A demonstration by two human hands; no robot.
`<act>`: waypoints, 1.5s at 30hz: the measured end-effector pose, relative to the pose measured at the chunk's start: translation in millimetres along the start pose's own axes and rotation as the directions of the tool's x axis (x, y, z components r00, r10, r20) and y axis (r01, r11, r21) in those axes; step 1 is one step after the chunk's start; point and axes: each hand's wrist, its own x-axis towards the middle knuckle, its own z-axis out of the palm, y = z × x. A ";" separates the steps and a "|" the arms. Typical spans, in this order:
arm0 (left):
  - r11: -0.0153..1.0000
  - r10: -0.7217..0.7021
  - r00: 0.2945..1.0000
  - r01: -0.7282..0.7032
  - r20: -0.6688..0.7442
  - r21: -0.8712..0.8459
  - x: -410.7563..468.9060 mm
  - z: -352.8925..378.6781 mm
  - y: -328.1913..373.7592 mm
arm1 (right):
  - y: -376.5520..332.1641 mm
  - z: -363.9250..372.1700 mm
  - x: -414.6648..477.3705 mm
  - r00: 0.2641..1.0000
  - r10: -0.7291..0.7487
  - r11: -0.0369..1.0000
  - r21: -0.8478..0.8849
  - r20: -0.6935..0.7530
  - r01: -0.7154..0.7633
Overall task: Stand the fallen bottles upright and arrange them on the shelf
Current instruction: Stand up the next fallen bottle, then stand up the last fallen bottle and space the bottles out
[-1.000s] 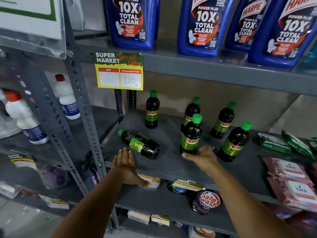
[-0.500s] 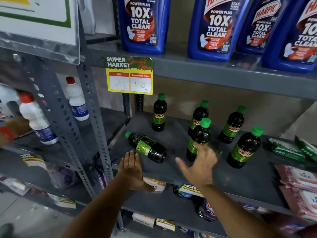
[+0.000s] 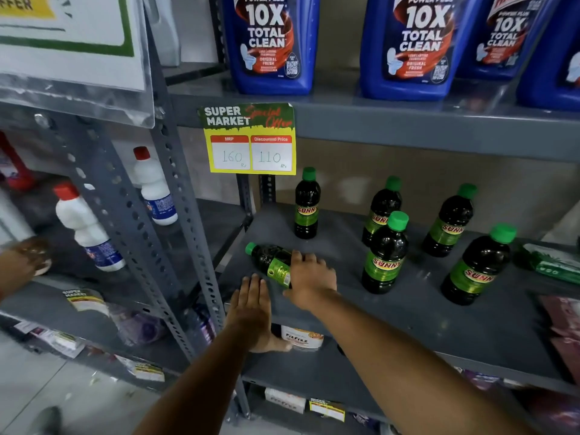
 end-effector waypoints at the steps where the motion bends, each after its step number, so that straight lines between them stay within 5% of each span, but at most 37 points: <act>1: 1.000 0.002 1.000 -0.002 0.016 0.000 0.1 -0.6 -1.2 | -0.7 3.4 1.5 1.000 0.015 1.000 0.019 -0.026 -0.015; 7: 0.999 0.050 0.998 -0.050 0.045 0.007 0.2 -3.9 -3.6 | 5.7 26.4 10.7 0.946 0.122 0.929 0.370 -0.301 -0.002; 13: 0.999 0.042 0.998 -0.042 0.037 -0.005 0.0 -3.8 -4.5 | 4.3 47.8 18.6 0.944 0.175 0.639 0.762 -0.279 0.106; 19: 0.999 0.035 0.996 -0.034 0.083 -0.007 2.6 -4.4 -4.7 | 17.6 45.6 31.8 0.971 0.022 0.666 0.728 -0.238 0.164; 24: 1.000 0.030 0.996 -0.031 0.085 0.006 2.8 -4.4 -3.7 | 18.3 53.5 23.0 0.949 0.105 0.702 0.698 -0.297 0.141; 33: 1.000 0.030 0.996 -0.030 0.080 -0.002 2.4 -6.4 -2.6 | 21.1 49.5 26.7 0.954 0.162 0.610 0.785 -0.251 0.103; 45: 0.998 0.061 0.997 -0.062 -0.040 -0.025 0.0 3.0 -5.3 | 22.3 50.1 24.9 0.967 0.112 0.629 0.770 -0.229 0.109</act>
